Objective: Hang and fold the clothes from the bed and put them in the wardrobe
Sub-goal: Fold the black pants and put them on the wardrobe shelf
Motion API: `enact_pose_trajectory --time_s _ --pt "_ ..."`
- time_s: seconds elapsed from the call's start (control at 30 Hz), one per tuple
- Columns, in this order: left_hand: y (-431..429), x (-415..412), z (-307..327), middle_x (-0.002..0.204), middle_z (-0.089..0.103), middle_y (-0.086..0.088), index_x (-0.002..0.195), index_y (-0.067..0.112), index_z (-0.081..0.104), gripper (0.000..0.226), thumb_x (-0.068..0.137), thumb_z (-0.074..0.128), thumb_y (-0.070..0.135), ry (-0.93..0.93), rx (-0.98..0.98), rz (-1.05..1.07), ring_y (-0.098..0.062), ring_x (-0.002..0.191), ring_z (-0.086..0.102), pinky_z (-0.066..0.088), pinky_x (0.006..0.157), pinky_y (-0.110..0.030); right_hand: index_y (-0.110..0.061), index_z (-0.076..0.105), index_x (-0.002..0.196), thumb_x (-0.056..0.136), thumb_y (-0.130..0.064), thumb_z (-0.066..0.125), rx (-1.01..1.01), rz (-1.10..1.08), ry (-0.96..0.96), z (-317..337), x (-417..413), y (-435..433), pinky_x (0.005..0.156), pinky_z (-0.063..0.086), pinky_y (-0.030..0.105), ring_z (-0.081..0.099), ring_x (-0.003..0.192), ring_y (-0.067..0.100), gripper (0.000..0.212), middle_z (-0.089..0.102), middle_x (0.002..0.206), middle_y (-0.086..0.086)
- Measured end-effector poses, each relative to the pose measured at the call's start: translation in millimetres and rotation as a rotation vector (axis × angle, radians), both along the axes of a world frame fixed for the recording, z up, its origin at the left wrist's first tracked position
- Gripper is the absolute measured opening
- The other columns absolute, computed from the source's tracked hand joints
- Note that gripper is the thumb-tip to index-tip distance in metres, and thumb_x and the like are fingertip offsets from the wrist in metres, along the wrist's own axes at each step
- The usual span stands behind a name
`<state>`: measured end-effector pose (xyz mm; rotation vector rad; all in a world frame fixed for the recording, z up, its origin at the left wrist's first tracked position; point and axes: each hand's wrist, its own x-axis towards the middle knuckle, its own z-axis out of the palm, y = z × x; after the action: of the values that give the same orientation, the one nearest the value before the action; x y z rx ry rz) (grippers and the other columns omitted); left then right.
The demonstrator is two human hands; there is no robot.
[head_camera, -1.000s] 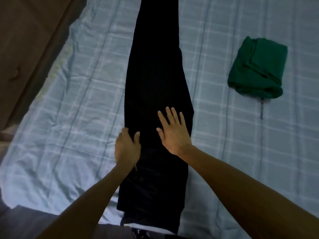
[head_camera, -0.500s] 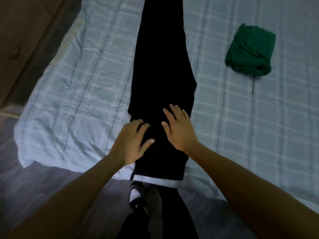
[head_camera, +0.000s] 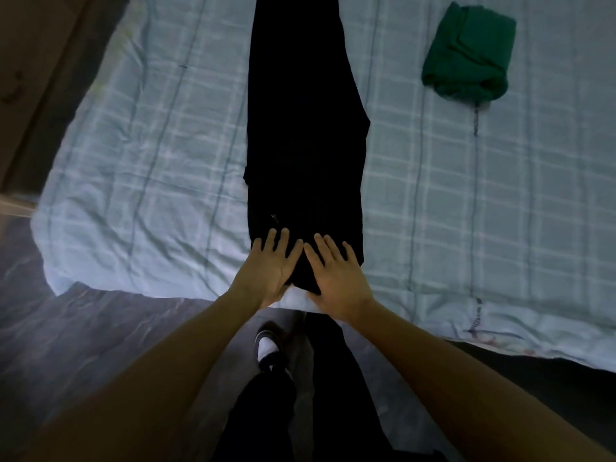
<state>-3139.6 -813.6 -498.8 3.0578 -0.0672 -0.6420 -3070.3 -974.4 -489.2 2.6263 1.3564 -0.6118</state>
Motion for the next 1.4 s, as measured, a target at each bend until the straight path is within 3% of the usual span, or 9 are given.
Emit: enact_pose_trajectory --time_s 0.17,0.3,0.43,0.6,0.8,0.93,1.03,1.27,1.4 --pt "6 2 9 0.098 0.066 -0.015 0.117 0.008 0.059 0.055 0.074 0.066 0.041 -0.121 -0.134 -0.053 -0.032 0.078 0.062 0.051 0.065 -0.037 -0.007 0.057 0.123 0.080 -0.023 0.067 0.191 -0.068 0.053 14 14 1 0.078 0.052 0.043 0.063 0.102 0.033 0.047 0.065 0.114 0.015" --pt "5 -16 19 0.103 0.065 -0.012 0.125 0.008 0.054 0.087 0.070 0.045 0.075 -0.139 -0.235 0.001 -0.030 0.086 0.062 0.051 0.071 -0.040 -0.012 0.056 0.122 0.089 -0.029 0.055 0.248 -0.004 0.067 34 23 1 0.064 0.045 0.034 0.064 0.084 0.030 0.037 0.067 0.101 0.010" --pt "-9 -29 27 0.102 0.059 -0.014 0.125 0.009 0.043 0.085 0.054 0.080 0.038 -0.165 -0.135 0.056 -0.032 0.091 0.058 0.049 0.079 -0.042 -0.010 0.063 0.112 0.079 -0.023 0.065 0.301 0.007 0.070 46 13 -2 0.055 0.046 0.033 0.066 0.069 0.032 0.035 0.070 0.085 0.011" --pt "-3 -9 38 0.080 0.061 -0.013 0.108 0.008 0.057 0.043 0.067 0.053 0.017 -0.184 -0.257 0.162 -0.034 0.068 0.061 0.049 0.058 -0.038 -0.020 0.057 0.122 0.086 -0.025 0.053 0.238 -0.045 0.143 71 32 7 0.072 0.045 0.034 0.063 0.091 0.029 0.036 0.068 0.103 0.008" --pt "46 80 116 0.093 0.068 -0.009 0.095 0.018 0.062 0.019 0.077 0.059 0.020 0.114 -0.460 0.256 -0.028 0.084 0.063 0.050 0.067 -0.032 -0.020 0.063 0.106 0.082 -0.023 0.053 0.109 -0.133 0.169 124 95 45 0.063 0.042 0.029 0.063 0.082 0.029 0.026 0.067 0.094 0.008" --pt "81 147 151 0.113 0.060 -0.016 0.119 0.014 0.055 0.039 0.081 0.060 0.020 -0.444 -0.298 0.445 -0.034 0.102 0.057 0.046 0.084 -0.041 -0.012 0.064 0.113 0.075 -0.008 0.055 0.689 -0.253 -0.355 147 151 74 0.082 0.044 0.039 0.060 0.095 0.032 0.039 0.065 0.102 0.012" --pt "80 157 141 0.129 0.046 -0.022 0.137 0.007 0.037 0.051 0.089 0.054 0.014 -0.723 -0.336 0.612 -0.036 0.114 0.046 0.035 0.099 -0.047 -0.010 0.056 0.125 0.081 -0.004 0.046 0.861 -0.421 -0.399 132 164 80 0.107 0.030 0.050 0.043 0.125 0.034 0.046 0.055 0.126 0.016" --pt "51 108 38 0.130 0.049 -0.023 0.133 0.003 0.044 0.050 0.089 0.057 0.024 -0.401 -0.258 0.370 -0.039 0.117 0.050 0.043 0.095 -0.049 -0.009 0.050 0.132 0.079 -0.009 0.063 0.536 -0.203 -0.109 36 139 58 0.106 0.035 0.055 0.039 0.132 0.038 0.054 0.046 0.139 0.021" --pt "48 124 11 0.146 0.036 -0.022 0.142 0.007 0.037 0.076 0.079 0.071 0.034 -0.268 -0.105 0.325 -0.037 0.137 0.032 0.033 0.106 -0.055 -0.014 0.033 0.146 0.079 -0.018 0.068 0.316 -0.067 -0.087 9 153 71 0.115 0.011 0.047 0.020 0.143 0.034 0.076 0.028 0.153 0.017"
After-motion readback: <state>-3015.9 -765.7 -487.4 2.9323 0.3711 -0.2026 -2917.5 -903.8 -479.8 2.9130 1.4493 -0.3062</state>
